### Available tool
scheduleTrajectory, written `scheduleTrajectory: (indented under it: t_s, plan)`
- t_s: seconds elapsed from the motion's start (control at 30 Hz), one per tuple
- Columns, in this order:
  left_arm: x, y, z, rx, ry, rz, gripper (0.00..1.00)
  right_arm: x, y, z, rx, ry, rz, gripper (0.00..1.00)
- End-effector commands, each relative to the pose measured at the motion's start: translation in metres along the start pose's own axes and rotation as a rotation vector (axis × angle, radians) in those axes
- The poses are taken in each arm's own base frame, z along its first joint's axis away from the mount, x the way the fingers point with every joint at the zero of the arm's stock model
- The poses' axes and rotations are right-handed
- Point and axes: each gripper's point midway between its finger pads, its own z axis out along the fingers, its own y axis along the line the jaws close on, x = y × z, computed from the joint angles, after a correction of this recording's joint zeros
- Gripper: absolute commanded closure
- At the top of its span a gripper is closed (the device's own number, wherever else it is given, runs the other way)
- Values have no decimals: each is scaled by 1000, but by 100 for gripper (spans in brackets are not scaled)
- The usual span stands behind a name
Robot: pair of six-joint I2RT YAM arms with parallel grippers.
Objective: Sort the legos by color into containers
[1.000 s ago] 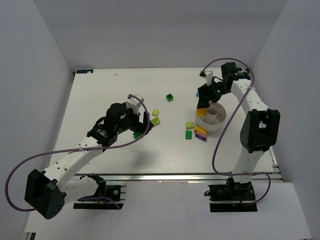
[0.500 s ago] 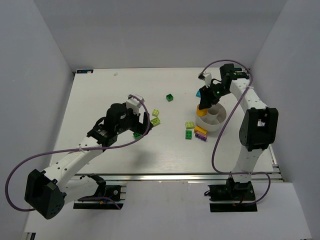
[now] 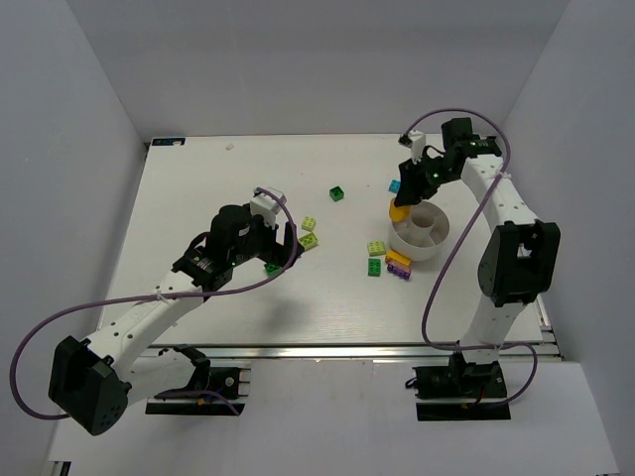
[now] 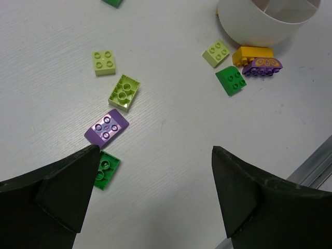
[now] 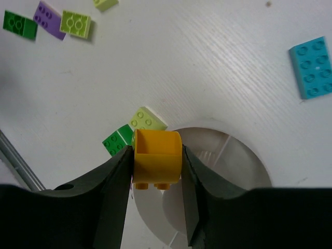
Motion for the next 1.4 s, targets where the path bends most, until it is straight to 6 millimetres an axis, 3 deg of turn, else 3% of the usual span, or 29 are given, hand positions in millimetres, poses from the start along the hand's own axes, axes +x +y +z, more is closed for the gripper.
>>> scheduleTrajectory:
  t_s: [0.0, 0.13, 0.17, 0.23, 0.4, 0.47, 0.6, 0.77, 0.97, 1.1, 1.37]
  plan:
    - [-7, 0, -7, -2, -27, 8, 2, -40, 6, -32, 119, -135, -21, 100]
    - [-9, 0, -8, 0, -33, 8, 2, -45, 8, -44, 238, -203, 13, 100]
    - [-8, 0, -8, 0, -33, 9, 2, -36, 7, -39, 252, -193, 44, 100]
    - [-9, -1, -9, 0, -36, 8, 2, -39, 10, -40, 294, -216, 81, 100]
    - [-11, -1, -10, 1, -42, 8, 2, -25, 12, -29, 364, -216, 211, 100]
    - [-9, -1, -9, 1, -39, 6, 2, -31, 15, -28, 401, -261, 248, 100]
    - [-10, -1, -10, 0, -42, 5, 2, -23, -7, -37, 638, -302, 333, 100]
    - [-11, -1, -10, 0, -45, 5, 2, -26, -15, -49, 812, -381, 325, 100]
    - [-11, -1, -10, -1, -46, 6, 2, -16, -18, -44, 898, -383, 351, 100]
    - [-11, 1, -10, -8, -45, 8, 2, -6, -15, -26, 873, -347, 384, 100]
    - [-9, 1, -10, -10, -42, 9, 2, 3, -21, -22, 900, -336, 423, 100]
